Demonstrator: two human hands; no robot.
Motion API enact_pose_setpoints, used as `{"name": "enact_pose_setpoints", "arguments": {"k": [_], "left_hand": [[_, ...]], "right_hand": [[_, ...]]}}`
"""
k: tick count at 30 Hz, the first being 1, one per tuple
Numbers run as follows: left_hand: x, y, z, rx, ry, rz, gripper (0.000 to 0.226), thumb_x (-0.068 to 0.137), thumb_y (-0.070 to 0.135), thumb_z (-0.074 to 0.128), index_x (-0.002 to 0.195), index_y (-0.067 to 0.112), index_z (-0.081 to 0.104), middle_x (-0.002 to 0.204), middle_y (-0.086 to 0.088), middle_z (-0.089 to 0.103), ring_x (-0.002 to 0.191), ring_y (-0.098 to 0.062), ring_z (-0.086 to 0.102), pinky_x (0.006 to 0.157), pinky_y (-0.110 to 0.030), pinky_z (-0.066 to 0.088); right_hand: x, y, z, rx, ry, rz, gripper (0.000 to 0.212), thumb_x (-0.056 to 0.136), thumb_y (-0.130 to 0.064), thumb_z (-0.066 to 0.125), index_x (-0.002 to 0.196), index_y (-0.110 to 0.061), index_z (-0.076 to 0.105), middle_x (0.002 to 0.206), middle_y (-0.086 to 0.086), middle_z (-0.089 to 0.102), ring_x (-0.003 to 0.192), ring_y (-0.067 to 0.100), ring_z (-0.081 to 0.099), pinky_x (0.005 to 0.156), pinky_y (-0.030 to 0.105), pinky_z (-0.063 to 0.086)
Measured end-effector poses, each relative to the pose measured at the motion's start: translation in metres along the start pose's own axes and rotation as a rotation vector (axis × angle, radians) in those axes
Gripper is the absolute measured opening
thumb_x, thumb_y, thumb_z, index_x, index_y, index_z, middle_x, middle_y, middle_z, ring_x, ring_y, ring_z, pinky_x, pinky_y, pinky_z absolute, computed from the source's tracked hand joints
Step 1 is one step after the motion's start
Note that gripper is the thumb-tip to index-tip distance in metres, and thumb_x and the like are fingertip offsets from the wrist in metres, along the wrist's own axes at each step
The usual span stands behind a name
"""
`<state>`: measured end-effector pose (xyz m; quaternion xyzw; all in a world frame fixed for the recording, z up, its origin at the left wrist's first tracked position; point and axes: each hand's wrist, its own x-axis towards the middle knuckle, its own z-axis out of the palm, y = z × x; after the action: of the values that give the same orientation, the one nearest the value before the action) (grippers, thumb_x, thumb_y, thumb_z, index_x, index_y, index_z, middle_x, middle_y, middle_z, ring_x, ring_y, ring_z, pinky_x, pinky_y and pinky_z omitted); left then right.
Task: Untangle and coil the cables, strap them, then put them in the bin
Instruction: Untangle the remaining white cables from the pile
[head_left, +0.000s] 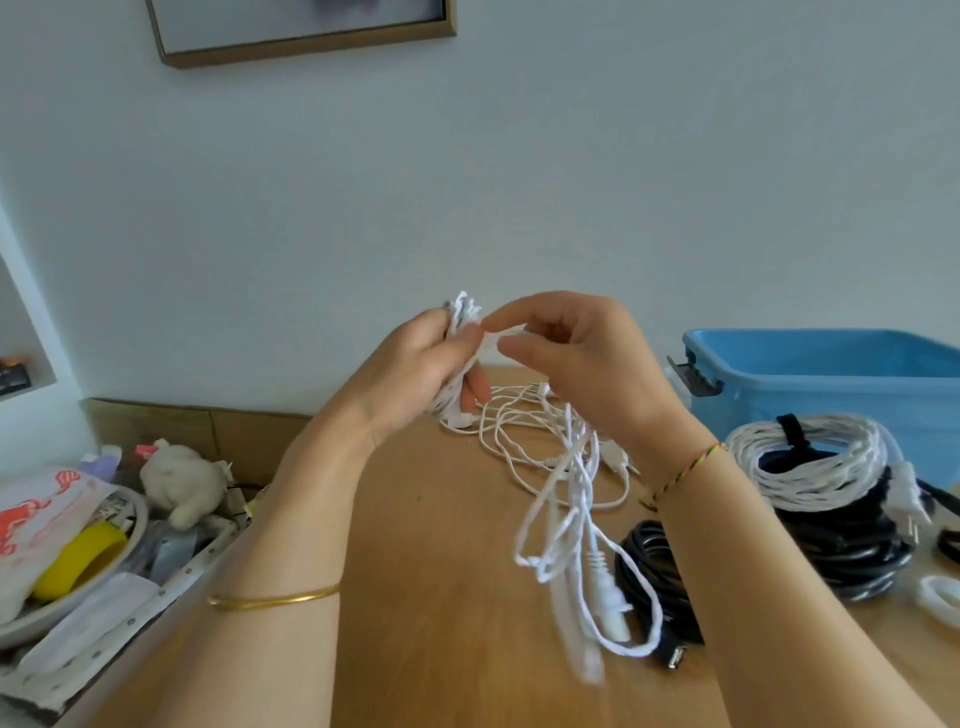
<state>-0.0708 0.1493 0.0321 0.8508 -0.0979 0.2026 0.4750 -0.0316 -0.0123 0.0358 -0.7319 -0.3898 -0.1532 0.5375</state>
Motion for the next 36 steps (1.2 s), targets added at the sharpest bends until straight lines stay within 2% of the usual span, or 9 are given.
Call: {"name": "enact_pose_setpoints", "arguments": {"k": [3,8,15,19,23,26,30,33,36], "left_hand": [[-0.005,0.008,-0.002,-0.03,-0.132,-0.03,0.043,0.089,0.052,0.055,0.073,0.012,0.057,0.059,-0.003,0.06,0.055,-0.014,0.055,0.059,-0.028,0.046],[-0.005,0.006,-0.003,-0.008,-0.17,-0.116,0.032,0.092,0.025,0.057,0.088,-0.006,0.064,0.04,-0.003,0.041,0.039,-0.017,0.04,0.046,-0.023,0.038],[0.0,0.001,-0.013,-0.863,-0.39,-0.227,0.043,0.089,0.026,0.04,0.07,0.002,0.07,0.031,0.006,0.033,0.025,-0.004,0.032,0.033,-0.015,0.033],[0.008,-0.01,-0.028,-1.355,-0.639,-0.228,0.038,0.098,0.02,0.041,0.096,-0.012,0.062,0.043,-0.002,0.043,0.041,-0.017,0.049,0.049,-0.028,0.047],[0.004,-0.002,-0.04,-1.331,-0.205,-0.21,0.042,0.097,0.026,0.041,0.077,-0.002,0.064,0.035,0.005,0.039,0.033,-0.005,0.041,0.038,-0.017,0.039],[0.001,0.012,-0.035,-1.253,0.124,-0.176,0.043,0.098,0.031,0.038,0.072,0.004,0.06,0.033,0.007,0.029,0.03,-0.006,0.031,0.036,-0.013,0.031],[0.004,0.019,-0.027,-1.17,0.301,-0.158,0.043,0.101,0.034,0.035,0.075,0.007,0.056,0.035,0.009,0.028,0.031,-0.007,0.027,0.038,-0.014,0.03],[0.006,0.024,-0.024,-1.104,0.398,-0.096,0.046,0.102,0.035,0.034,0.073,0.009,0.057,0.036,0.01,0.026,0.033,-0.007,0.025,0.04,-0.015,0.03],[0.007,0.024,-0.023,-0.941,0.471,-0.056,0.044,0.102,0.033,0.036,0.072,0.009,0.058,0.038,0.01,0.027,0.035,-0.007,0.026,0.041,-0.017,0.032]], "right_hand": [[0.002,0.004,0.001,-0.027,0.035,-0.005,0.007,0.08,-0.009,0.07,0.085,-0.014,0.068,0.061,0.006,0.048,0.046,0.007,0.039,0.046,0.021,0.036],[0.004,0.012,-0.003,-0.139,0.078,-0.032,0.012,0.076,-0.008,0.074,0.083,-0.012,0.064,0.066,-0.001,0.059,0.056,0.018,0.058,0.061,0.03,0.049],[0.005,0.027,0.002,-0.102,0.072,-0.034,0.006,0.08,-0.008,0.072,0.085,-0.008,0.069,0.081,-0.002,0.069,0.079,0.009,0.065,0.081,0.029,0.053],[0.002,0.03,0.003,0.063,0.009,0.085,0.018,0.084,0.001,0.064,0.099,-0.005,0.07,0.083,0.009,0.072,0.071,0.016,0.068,0.07,0.029,0.058],[-0.004,0.039,0.004,0.262,0.03,0.316,0.015,0.093,-0.008,0.056,0.098,-0.007,0.07,0.058,0.0,0.065,0.039,0.01,0.05,0.04,0.022,0.045],[-0.006,0.046,0.009,0.293,-0.066,0.472,0.021,0.095,-0.022,0.055,0.092,-0.01,0.071,0.043,-0.007,0.053,0.031,0.007,0.031,0.036,0.02,0.028],[-0.011,0.066,0.008,-0.022,-0.091,0.595,0.026,0.094,-0.018,0.055,0.08,-0.003,0.071,0.051,0.002,0.057,0.038,0.011,0.04,0.038,0.019,0.034],[-0.011,0.079,0.01,-0.365,-0.164,0.592,0.034,0.091,-0.013,0.057,0.057,-0.015,0.061,0.052,0.0,0.056,0.053,0.016,0.052,0.046,0.021,0.037],[-0.011,0.075,0.014,-0.492,-0.269,0.578,0.03,0.088,-0.01,0.058,0.058,-0.014,0.059,0.054,-0.001,0.057,0.059,0.017,0.058,0.045,0.018,0.038]]}}
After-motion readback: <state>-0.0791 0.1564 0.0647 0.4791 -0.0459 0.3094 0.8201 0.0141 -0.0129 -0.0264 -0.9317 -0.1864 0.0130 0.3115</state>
